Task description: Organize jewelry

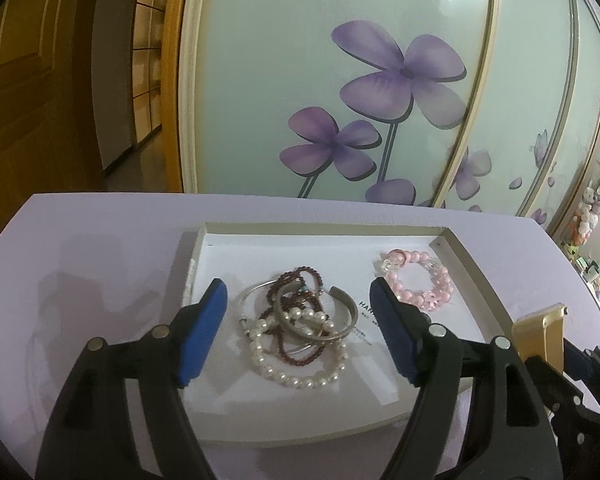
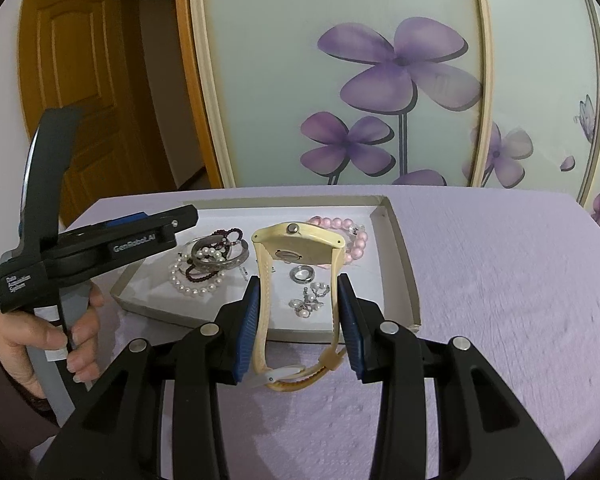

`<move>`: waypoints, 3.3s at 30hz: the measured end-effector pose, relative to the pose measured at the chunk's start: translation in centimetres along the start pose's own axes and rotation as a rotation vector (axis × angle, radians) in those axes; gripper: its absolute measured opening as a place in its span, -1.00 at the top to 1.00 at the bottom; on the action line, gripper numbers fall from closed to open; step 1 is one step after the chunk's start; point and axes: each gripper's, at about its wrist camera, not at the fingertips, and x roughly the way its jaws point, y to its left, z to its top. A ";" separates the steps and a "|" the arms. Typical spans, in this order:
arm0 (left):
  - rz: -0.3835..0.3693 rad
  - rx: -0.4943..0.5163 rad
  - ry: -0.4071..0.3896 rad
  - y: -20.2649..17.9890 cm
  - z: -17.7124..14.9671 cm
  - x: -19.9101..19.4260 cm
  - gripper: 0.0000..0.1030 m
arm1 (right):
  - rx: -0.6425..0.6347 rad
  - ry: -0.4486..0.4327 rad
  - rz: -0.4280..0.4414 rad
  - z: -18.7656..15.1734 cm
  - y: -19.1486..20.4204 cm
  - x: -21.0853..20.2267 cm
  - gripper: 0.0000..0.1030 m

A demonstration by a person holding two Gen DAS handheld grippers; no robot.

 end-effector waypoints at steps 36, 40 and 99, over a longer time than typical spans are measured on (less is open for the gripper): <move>0.012 -0.077 -0.110 4.5 -1.6 -3.9 -0.50 | -0.002 0.099 -0.067 3.0 1.0 11.1 -0.04; 0.020 -0.066 -0.107 4.1 -1.7 -3.8 -0.51 | -0.012 0.061 -0.072 3.2 1.1 10.0 -0.29; -0.050 0.006 -0.259 0.3 -9.4 -16.1 -0.95 | 0.009 -0.247 -0.004 -4.6 2.8 -7.5 -0.97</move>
